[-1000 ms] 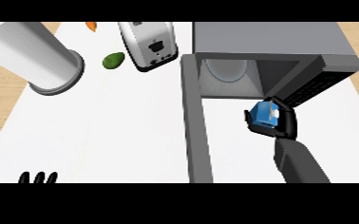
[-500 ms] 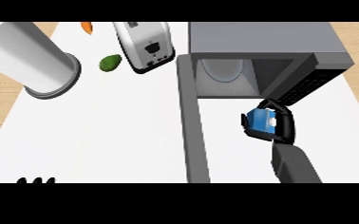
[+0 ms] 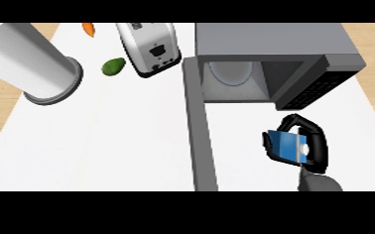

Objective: Pick up the milk, place it into the microwave and close the microwave

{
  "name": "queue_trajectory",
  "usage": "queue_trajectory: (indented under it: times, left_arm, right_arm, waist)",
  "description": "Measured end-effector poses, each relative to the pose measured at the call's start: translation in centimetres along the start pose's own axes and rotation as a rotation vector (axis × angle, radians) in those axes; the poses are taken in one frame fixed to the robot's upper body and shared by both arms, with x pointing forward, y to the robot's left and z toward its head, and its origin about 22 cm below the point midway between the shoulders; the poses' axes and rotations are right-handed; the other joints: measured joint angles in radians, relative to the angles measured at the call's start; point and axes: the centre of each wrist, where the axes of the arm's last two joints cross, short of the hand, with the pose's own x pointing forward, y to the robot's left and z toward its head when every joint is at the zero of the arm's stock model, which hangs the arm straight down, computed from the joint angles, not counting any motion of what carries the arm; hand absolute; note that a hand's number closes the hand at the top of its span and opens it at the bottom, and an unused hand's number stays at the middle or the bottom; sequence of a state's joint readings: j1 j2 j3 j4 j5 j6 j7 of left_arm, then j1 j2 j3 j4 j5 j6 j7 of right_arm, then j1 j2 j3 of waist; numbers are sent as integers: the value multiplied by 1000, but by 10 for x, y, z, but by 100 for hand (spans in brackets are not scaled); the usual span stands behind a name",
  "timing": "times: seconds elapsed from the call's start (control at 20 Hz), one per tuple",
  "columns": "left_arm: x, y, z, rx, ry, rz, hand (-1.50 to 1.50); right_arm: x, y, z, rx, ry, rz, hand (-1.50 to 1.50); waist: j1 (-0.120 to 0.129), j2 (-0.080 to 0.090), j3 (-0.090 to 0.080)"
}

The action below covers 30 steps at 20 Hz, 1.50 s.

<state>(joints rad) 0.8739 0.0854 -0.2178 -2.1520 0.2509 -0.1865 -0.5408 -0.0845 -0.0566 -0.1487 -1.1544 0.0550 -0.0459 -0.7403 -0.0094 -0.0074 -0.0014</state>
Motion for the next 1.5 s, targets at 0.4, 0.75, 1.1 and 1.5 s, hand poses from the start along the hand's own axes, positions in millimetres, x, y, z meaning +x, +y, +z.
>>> queue_trajectory:
  times: [0.4,0.75,1.1,1.5]
  left_arm:
    - [5,1,5,27,-3,-12,-150]
    - [-3,4,2,36,4,-8,-150]
    - [2,16,8,46,-1,-18,-150]
    - [7,29,5,45,2,-27,-150]
  right_arm:
    - [47,21,14,42,-7,-218,150]
    - [68,54,-14,44,-21,-199,150]
    - [66,82,-48,57,9,-137,150]
    - [39,112,-81,24,81,-21,150]
  waist:
    - [7,2,1]
    - [15,6,1]
    - [23,7,1]
    - [31,10,2]
